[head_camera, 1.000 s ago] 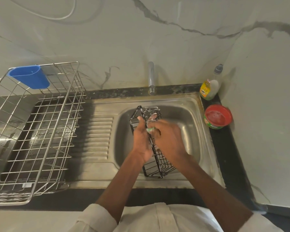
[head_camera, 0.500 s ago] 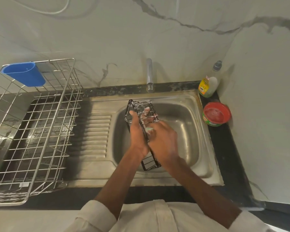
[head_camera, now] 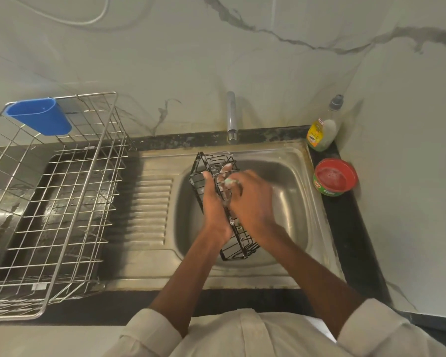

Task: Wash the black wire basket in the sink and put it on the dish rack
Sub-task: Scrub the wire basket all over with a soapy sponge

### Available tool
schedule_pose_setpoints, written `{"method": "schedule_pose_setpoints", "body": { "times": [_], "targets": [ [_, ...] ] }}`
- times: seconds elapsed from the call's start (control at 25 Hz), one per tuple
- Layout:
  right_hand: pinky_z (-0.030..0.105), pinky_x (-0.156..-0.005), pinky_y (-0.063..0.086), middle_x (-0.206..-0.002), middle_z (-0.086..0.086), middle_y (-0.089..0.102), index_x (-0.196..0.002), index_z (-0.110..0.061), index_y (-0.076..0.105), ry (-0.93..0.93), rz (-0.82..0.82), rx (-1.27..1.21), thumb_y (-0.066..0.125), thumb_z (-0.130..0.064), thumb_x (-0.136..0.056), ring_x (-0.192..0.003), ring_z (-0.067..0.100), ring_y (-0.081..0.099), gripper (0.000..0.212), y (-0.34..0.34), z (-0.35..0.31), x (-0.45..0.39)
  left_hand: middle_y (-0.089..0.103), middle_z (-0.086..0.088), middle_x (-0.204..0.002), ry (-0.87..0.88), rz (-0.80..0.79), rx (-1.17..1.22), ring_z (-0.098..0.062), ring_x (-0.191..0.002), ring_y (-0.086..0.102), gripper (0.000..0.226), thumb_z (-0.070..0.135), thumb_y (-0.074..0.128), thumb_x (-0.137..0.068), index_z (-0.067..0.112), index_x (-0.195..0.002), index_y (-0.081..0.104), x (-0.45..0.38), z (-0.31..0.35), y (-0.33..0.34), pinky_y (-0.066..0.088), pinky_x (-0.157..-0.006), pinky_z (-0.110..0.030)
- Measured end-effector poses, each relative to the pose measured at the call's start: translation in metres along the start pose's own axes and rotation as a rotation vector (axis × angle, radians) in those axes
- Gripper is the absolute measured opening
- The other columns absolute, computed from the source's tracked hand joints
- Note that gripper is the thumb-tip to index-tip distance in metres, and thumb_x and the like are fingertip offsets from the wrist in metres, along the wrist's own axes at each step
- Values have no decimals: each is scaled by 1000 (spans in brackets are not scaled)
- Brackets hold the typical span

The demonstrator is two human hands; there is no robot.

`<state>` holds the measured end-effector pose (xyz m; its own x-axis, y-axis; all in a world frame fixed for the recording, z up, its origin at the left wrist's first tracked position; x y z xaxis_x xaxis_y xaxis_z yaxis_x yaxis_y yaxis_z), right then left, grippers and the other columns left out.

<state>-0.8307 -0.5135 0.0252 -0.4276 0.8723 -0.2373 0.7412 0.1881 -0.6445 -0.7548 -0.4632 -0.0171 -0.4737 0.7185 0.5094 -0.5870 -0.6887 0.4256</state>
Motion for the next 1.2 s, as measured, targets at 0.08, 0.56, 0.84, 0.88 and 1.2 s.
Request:
{"method": "schedule_pose_setpoints", "body": {
  "times": [0.08, 0.56, 0.84, 0.88, 1.2],
  "targets": [
    [36, -71, 61, -94, 5, 73, -96, -9, 77, -154, -79, 23, 71, 2, -86, -81, 18, 68, 16, -1, -4, 10, 75, -15, -122, -12, -45, 46, -33, -130, 67, 75, 73, 41, -104, 10, -129, 74, 0, 3, 0, 54, -109, -45],
    [38, -67, 61, -89, 6, 72, -91, -9, 76, -33, 82, 151, 74, 12, -75, -78, 24, 67, 26, -14, 34, 59, 76, -9, -102, 13, -12, 191, -26, -88, 70, 80, 77, 31, -104, 21, -92, 87, 0, 3, 6, 55, -80, -40],
    [37, -75, 61, -94, 1, 73, -94, -11, 77, -169, -74, -66, 67, 5, -87, -84, 15, 67, 20, -12, 6, 43, 64, -16, -133, -12, -13, 283, -31, -113, 66, 70, 68, 62, -97, 17, -144, 68, 0, 1, -3, 51, -105, -44],
    [38, -73, 60, -93, 1, 73, -94, -11, 77, -135, -66, -78, 65, 3, -89, -82, 15, 67, 19, -7, -1, 29, 66, -15, -132, -16, -8, 259, -30, -118, 66, 67, 67, 63, -97, 18, -142, 69, 1, -1, -3, 50, -112, -44],
    [18, -70, 48, -92, -5, 72, -90, -16, 76, -443, -220, 47, 76, 16, -72, -83, 9, 60, 37, -33, 37, 86, 73, -10, -123, -31, -3, 215, -28, -98, 67, 61, 74, 46, -101, 29, -117, 84, -4, 14, -12, 52, -92, -47]
  ]
}}
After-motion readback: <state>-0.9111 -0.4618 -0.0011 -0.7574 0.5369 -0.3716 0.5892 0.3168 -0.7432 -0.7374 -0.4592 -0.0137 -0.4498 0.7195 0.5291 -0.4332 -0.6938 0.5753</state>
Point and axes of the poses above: each hand's wrist, its own x-axis away from the middle knuckle, its own y-axis out of the palm, z = x × y, the point moved 1 cm from there along -x, towards the middle knuckle
